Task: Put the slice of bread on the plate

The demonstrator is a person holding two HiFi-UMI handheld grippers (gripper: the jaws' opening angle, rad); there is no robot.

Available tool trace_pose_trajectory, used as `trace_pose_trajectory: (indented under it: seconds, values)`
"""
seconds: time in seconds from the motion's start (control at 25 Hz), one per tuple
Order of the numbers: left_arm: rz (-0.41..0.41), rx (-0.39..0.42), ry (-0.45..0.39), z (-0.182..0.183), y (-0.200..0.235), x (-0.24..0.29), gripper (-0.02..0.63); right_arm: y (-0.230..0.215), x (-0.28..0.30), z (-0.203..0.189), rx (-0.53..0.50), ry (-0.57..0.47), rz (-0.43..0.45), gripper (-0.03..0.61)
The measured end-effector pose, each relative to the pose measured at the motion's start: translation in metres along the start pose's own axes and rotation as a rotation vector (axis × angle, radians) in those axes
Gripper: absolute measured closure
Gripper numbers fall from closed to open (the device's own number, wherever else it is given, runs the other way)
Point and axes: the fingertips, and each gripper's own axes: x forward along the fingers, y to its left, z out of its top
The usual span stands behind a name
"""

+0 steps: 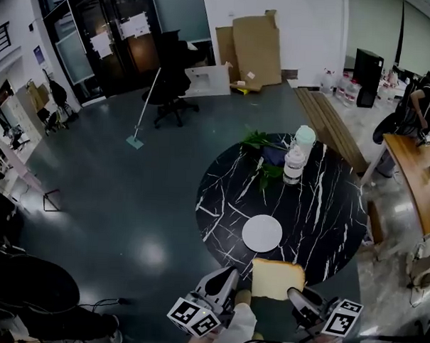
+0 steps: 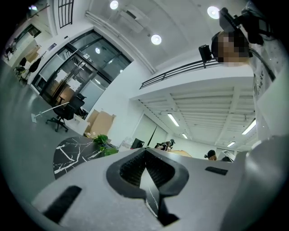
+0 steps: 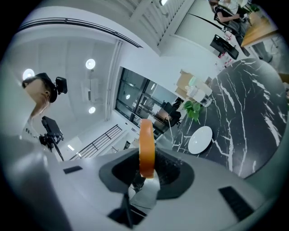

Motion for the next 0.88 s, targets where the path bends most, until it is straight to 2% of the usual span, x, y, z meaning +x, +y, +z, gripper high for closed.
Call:
trace_pose_trajectory:
  seconds: [0.2,0.4,0.68,0.88]
  values:
    - [-0.015,0.004,0.031,-0.004,0.041,0.045,0.607,-0.048,0.046,0.014,0.013,0.043,-0.051,0.489]
    - [0.03,-0.015,0.07,-0.025,0.083,0.07,0.607,-0.093,0.085,0.024,0.037,0.058,-0.085,0.488]
    - [0.055,-0.079,0.095,-0.04,0.118,0.094,0.607,-0.158,0.133,0.031,0.172,0.057,-0.15,0.488]
    - [0.057,-0.083,0.111,-0.05,0.148,0.109,0.607,-0.186,0.16,0.03,0.228,0.076,-0.166,0.488]
